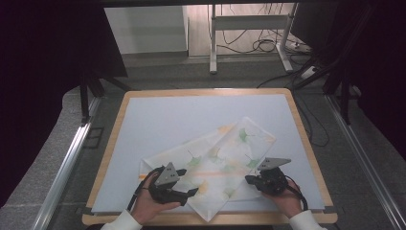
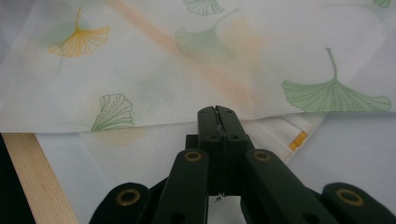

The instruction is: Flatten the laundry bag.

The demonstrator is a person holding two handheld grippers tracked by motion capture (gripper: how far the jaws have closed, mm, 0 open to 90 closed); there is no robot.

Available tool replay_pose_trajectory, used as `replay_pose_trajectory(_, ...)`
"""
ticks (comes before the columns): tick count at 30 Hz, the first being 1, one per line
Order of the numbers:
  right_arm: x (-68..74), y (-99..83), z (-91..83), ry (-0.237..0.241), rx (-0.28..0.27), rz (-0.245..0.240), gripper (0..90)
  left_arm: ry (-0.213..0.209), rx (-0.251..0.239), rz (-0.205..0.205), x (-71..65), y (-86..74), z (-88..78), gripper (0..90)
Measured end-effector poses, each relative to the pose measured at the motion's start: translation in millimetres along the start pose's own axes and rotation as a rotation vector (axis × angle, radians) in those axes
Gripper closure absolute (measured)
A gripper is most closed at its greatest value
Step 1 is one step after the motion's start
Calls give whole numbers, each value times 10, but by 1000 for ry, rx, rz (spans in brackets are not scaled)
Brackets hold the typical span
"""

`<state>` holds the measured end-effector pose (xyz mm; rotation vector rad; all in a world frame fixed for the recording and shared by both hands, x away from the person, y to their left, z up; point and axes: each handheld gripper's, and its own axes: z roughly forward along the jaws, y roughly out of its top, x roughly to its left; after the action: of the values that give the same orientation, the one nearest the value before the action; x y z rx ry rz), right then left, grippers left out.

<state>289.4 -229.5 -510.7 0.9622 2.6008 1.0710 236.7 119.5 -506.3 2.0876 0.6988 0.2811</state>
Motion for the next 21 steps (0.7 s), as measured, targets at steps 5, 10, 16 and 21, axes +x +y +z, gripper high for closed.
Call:
replay_pose_trajectory(5, -4, -9, 64, -2, 24, 3, 891, -53, 33, 45, -140, -16, 82, 184)
replay_pose_trajectory(10, -3, -15, 100, -4, 42, 12, 890, -123, 77, 81, -294, -44, 192, 116)
replay_pose_trajectory(16, -20, -18, 100, 1, 40, 24, 890, -150, 118, 136, -457, -71, 292, 58)
replay_pose_trajectory(21, -24, -20, 104, 3, 37, 29, 890, -149, 152, 155, -519, -94, 362, 27)
